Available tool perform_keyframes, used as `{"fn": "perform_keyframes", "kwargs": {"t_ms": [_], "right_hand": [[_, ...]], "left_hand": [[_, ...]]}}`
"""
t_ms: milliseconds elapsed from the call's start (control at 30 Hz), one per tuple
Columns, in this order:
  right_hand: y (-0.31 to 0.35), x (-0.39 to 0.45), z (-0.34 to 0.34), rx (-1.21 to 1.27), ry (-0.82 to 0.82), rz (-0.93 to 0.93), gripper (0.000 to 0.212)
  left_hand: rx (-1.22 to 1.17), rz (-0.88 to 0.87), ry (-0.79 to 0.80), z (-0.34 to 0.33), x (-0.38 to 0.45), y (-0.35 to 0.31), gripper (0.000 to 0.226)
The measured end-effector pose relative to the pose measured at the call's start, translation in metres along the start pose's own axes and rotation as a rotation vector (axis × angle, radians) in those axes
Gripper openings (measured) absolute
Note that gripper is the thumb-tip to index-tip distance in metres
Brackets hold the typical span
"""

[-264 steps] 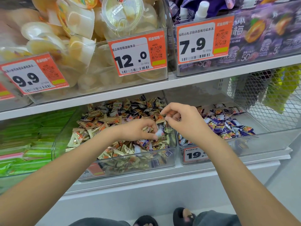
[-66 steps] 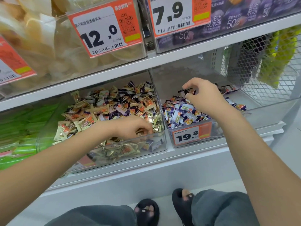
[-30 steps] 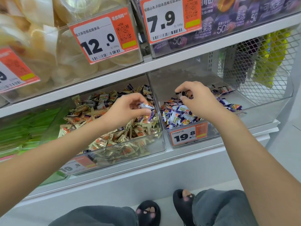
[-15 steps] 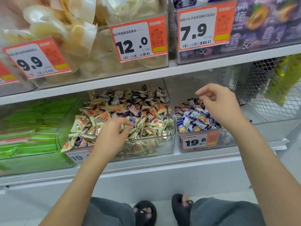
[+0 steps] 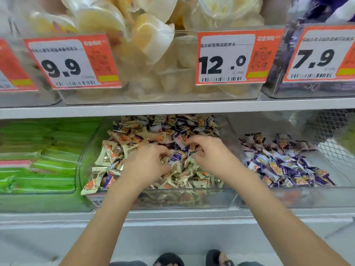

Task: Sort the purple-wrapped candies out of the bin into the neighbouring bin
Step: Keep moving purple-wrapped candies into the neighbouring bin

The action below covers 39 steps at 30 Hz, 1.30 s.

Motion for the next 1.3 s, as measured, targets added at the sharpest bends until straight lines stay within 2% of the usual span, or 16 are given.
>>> {"fn": "perform_keyframes", "kwargs": {"t_ms": [133,200,267,367,433,533,633,867,1067,1167,1300], "right_hand": [[0.002,0.024,-0.025,-0.015,0.066,0.006,0.055],[0.005,0.029,-0.035,-0.034,0.081,0.048,0.049],[0.005,0.03,-0.04,-0.092,0.065,0.083,0.032],[-0.004,0.031,-0.041,-0.101,0.085,0.053,0.029],[-0.008,0.033,-0.041,-0.09,0.117,0.039,0.039],[-0.008,0.031,-0.052,-0.163,0.181,0.042,0.07],[-0.006,0.032,-0.059,-0.273,0.171,0.059,0.078],[0.0,0.031,-0.065,-0.217,0.224,0.137,0.045],[-0.006,0.027,-0.058,-0.157,0.248,0.084,0.039],[0.0,0.024,-0.037,-0.076,0.169,0.041,0.036],[0.014,0.008,0.016,0.068,-0.114,0.038,0.036]], "left_hand": [[0.09,-0.038,-0.026,-0.005,-0.003,0.012,0.026],[0.104,-0.026,-0.058,-0.003,-0.003,0.017,0.022],[0.104,-0.017,-0.094,0.0,-0.004,0.019,0.023],[0.099,-0.006,-0.104,-0.001,-0.007,0.02,0.039],[0.091,-0.003,-0.08,-0.004,-0.009,0.021,0.044],[0.051,0.013,-0.044,-0.007,-0.01,0.023,0.043],[0.045,0.015,-0.042,-0.008,-0.013,0.02,0.049],[-0.011,0.041,-0.045,-0.007,-0.018,0.027,0.048],[0.0,0.045,-0.066,-0.005,-0.022,0.023,0.045],[0.032,0.023,-0.061,-0.006,-0.021,0.021,0.047],[0.045,-0.004,-0.095,-0.006,-0.025,0.016,0.044]]}}
Point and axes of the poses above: each hand's wrist, its own x-axis towards the middle knuckle, its own z-axis out of the back of the hand, y = z × x, the point moved 7 cm from there along x, towards the middle knuckle, and after that the axes turned 11 degrees about x, right-handed, at the moved point
